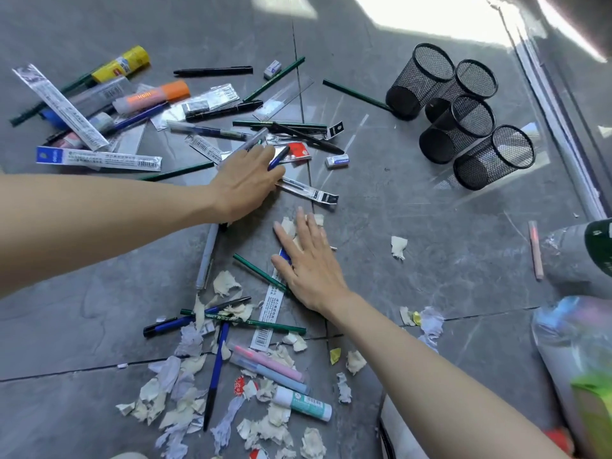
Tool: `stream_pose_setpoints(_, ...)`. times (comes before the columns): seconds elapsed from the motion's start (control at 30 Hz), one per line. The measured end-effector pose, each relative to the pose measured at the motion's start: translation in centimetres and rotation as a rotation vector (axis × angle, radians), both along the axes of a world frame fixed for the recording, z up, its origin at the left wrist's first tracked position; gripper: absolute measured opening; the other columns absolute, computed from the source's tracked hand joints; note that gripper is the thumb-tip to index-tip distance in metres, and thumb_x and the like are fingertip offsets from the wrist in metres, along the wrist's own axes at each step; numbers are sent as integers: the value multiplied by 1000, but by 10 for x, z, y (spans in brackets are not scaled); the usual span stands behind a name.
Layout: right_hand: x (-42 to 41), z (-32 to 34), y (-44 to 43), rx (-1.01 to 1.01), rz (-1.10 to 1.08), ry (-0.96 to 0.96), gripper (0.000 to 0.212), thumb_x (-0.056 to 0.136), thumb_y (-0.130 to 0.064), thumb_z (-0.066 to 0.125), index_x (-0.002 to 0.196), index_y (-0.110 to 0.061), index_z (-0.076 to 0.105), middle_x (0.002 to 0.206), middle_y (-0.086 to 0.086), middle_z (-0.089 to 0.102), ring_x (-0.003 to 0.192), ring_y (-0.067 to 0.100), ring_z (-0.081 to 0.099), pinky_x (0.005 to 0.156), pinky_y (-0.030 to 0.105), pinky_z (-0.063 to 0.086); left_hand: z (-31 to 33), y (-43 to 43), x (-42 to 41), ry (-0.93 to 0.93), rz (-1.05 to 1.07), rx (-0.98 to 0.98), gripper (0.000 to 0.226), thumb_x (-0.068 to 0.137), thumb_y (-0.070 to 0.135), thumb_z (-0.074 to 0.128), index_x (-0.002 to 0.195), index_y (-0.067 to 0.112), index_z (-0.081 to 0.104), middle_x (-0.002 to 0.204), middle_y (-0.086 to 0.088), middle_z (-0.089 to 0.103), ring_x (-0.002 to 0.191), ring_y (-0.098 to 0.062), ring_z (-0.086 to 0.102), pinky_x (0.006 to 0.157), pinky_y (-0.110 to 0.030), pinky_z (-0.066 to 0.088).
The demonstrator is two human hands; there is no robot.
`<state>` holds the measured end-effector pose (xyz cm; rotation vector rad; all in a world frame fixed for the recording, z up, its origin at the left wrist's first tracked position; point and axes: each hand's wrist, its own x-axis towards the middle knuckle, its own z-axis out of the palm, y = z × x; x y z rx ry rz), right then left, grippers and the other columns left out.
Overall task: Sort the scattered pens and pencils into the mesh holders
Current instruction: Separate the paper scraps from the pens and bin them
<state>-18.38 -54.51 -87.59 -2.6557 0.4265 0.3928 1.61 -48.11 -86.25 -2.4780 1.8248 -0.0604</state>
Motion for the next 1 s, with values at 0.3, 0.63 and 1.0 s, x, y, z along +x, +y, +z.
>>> stream_pose_setpoints(0.3, -36, 2, -31, -84, -145, 6, 65, 100, -47, 19, 152, -13, 3, 159, 5, -15, 144, 15, -20, 117, 30, -14, -2, 55, -20, 431, 379, -181, 37, 92, 13, 47, 129, 6, 45, 120, -16, 43, 109, -34, 42, 88, -44, 39)
stream_pose_setpoints(0.63, 22, 16, 10, -142, -102, -270, 36, 85, -10, 52, 121, -8, 57, 133, 16, 47, 127, 32, 41, 117, 47, 6, 7, 67, -10, 470, 440, -123, 31, 83, 33, 67, 106, 16, 55, 104, -4, 48, 98, -23, 45, 76, -33, 38)
stream_pose_setpoints(1.0, 75, 17, 43, 39, -134, -246, 41, 90, -7, 43, 130, -11, 50, 120, 10, 49, 112, 27, 43, 92, 34, 35, 17, 78, 7, 560, 754, -262, 7, 89, 5, 54, 87, 4, 61, 99, -16, 55, 90, -32, 54, 72, -36, 40)
